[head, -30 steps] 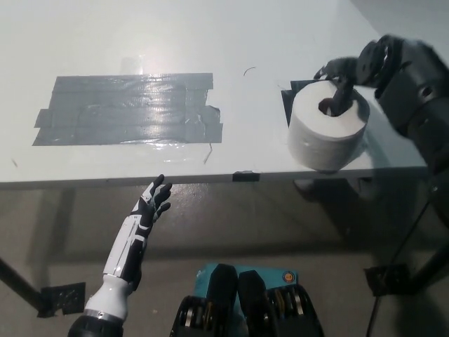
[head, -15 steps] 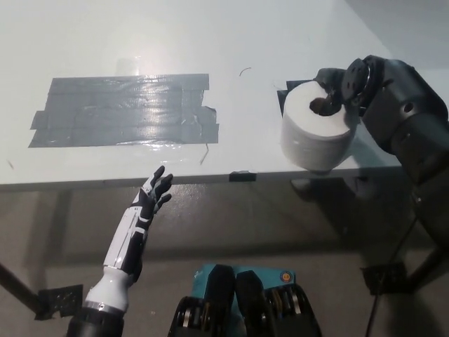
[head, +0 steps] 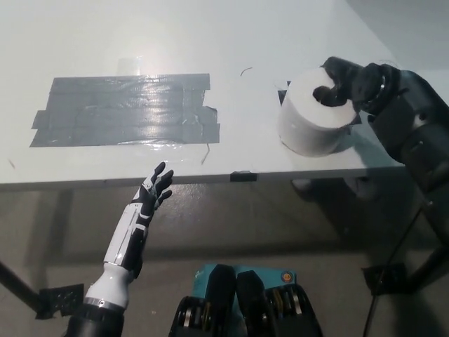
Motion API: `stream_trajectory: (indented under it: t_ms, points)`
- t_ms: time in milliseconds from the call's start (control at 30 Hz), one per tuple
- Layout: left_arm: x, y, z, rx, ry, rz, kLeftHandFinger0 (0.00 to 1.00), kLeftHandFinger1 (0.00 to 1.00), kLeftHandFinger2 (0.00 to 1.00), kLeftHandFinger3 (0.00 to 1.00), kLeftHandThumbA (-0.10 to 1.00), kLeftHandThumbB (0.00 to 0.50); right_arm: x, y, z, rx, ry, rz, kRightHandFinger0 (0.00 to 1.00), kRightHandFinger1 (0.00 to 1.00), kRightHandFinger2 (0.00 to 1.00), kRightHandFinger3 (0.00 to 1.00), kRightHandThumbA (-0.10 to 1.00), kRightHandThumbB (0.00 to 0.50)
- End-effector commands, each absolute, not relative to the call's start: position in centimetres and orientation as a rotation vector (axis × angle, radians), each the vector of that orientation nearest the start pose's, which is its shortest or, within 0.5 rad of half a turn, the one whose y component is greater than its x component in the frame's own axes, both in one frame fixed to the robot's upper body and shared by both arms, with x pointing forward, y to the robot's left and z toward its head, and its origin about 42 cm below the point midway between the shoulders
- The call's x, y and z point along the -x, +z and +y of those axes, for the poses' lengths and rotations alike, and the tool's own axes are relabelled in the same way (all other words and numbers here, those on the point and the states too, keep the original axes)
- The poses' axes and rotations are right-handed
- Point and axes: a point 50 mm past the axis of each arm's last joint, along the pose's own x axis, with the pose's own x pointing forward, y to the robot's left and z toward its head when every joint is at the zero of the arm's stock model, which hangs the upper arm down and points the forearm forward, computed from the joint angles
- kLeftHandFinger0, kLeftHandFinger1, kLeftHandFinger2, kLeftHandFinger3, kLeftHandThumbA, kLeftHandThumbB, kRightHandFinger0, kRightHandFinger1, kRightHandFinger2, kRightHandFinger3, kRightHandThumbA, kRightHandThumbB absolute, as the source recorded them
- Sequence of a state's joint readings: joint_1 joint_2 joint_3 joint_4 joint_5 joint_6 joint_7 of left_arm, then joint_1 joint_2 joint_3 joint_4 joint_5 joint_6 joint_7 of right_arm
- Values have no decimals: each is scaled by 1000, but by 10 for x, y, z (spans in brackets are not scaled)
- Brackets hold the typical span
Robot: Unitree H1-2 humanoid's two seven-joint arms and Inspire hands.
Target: A toilet paper roll is kept on the black spot on the desk infront of the robot and the robot inserts its right thumb into the hole in the centre to grab the roll. Then it passes the roll to a person.
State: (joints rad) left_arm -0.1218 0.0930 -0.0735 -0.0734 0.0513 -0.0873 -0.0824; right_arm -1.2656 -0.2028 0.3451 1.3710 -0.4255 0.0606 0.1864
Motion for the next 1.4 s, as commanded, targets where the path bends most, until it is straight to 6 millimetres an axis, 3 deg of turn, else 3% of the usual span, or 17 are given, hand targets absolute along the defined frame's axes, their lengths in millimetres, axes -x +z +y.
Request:
stream_trajectory:
  t_ms: [0,67,133,167,200,300,333,433,567,700,767,900,967,1100,1133,1367]
  points:
    - [-324,169,205,-159,-208,-323,1000,1000,1000,1000,1000,167,-597,334,-221,638,95,-37,118,640,895,869,-100,165]
    - [-322,167,206,-163,-205,-319,1000,1000,1000,1000,1000,167,-595,329,-227,453,82,-20,188,647,908,857,-100,170]
    - [-320,165,206,-161,-200,-312,1000,1000,1000,1000,1000,174,-593,320,-232,253,68,23,126,586,893,876,-100,181]
    - [-319,164,206,-162,-198,-313,1000,1000,1000,1000,1000,167,-592,314,-235,106,70,50,71,552,887,883,-100,151]
    - [-319,164,206,-163,-197,-314,1000,1000,1000,1000,1000,162,-590,306,-239,-3,76,59,6,531,921,987,-100,159]
    - [-318,163,206,-163,-195,-312,1000,1000,1000,1000,1000,164,-587,292,-244,-131,84,92,0,507,957,1000,-100,176]
    - [-318,163,206,-160,-196,-312,1000,1000,1000,1000,1000,162,-585,284,-245,-243,76,127,0,498,963,1000,-100,190]
    - [-317,163,206,-159,-201,-313,1000,1000,1000,1000,1000,158,-582,269,-248,-483,110,168,0,425,828,1000,-100,161]
    - [-315,161,207,-147,-195,-308,1000,1000,1000,1000,1000,156,-582,270,-245,-579,113,171,0,283,698,993,-100,163]
    - [-315,161,206,-148,-195,-305,1000,1000,1000,1000,1000,159,-585,287,-244,-646,154,142,0,56,588,1000,-100,169]
    - [-316,161,206,-154,-197,-307,1000,1000,1000,1000,1000,160,-587,301,-241,-769,193,127,0,98,646,1000,-100,189]
    - [-314,160,207,-154,-195,-304,1000,1000,1000,1000,1000,156,-587,320,-232,-879,235,114,0,148,697,1000,-100,177]
    - [-314,159,207,-152,-195,-303,1000,1000,1000,1000,1000,153,-586,334,-226,-886,264,82,0,188,690,1000,-100,189]
    - [-314,159,206,-144,-196,-299,1000,1000,1000,1000,1000,158,-579,358,-217,-853,333,18,0,292,725,1000,-100,126]
    - [-314,159,206,-145,-197,-302,1000,1000,1000,1000,1000,154,-576,368,-213,-847,347,-13,0,308,730,1000,-100,140]
    - [-314,158,207,-148,-198,-299,1000,1000,1000,1000,1000,156,-564,405,-197,-865,385,-122,0,289,737,1000,-100,133]
